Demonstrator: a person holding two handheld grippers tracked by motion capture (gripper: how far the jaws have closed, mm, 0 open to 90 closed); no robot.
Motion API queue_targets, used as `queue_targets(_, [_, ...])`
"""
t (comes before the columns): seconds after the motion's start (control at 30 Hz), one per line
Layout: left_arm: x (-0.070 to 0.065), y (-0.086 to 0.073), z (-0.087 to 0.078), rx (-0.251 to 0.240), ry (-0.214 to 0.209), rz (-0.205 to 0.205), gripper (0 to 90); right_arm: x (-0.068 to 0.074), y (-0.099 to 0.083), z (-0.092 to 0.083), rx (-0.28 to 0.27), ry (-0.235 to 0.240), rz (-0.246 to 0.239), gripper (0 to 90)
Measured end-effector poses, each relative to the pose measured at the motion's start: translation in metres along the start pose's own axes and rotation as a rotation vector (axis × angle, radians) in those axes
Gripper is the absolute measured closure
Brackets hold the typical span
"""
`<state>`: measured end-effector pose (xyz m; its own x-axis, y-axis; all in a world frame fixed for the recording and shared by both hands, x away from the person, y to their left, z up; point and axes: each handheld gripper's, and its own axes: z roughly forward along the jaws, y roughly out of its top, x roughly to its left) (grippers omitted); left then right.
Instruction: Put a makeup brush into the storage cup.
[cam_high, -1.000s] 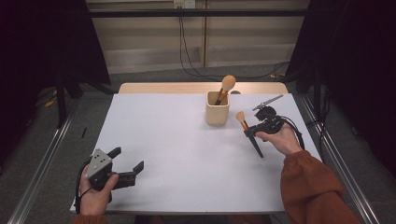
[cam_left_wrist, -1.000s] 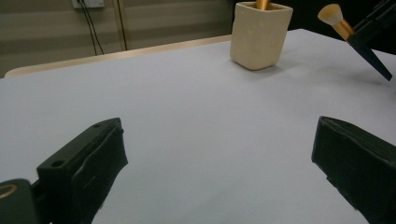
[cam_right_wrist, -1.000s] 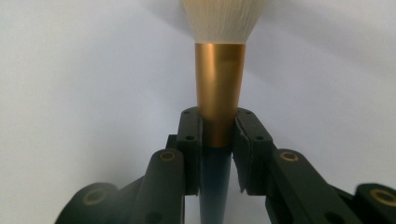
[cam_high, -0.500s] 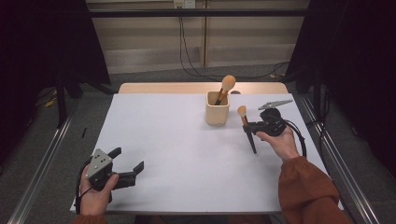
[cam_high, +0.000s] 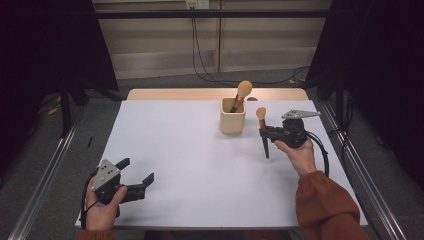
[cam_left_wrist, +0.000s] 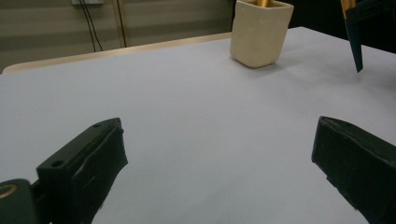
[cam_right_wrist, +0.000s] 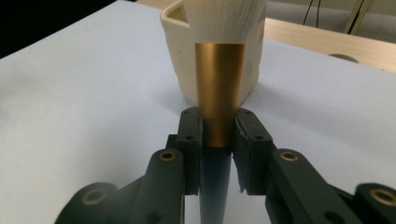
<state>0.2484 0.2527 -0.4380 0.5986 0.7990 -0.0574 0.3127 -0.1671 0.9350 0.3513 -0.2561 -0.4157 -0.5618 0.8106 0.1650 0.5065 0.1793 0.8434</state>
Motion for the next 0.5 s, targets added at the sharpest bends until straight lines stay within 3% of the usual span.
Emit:
queue_targets(0.23, [0.000, 0.000, -0.001, -0.003, -0.003, 0.001, 2.7, 0.004, -0.004, 0.000, -0.073, 0.005, 0.005, 74.5])
queue_targets(0.5, [0.000, 0.000, -0.001, -0.002, -0.001, 0.000, 2.7, 0.004, 0.002, -0.013, -0.186, 0.013, 0.010, 74.5])
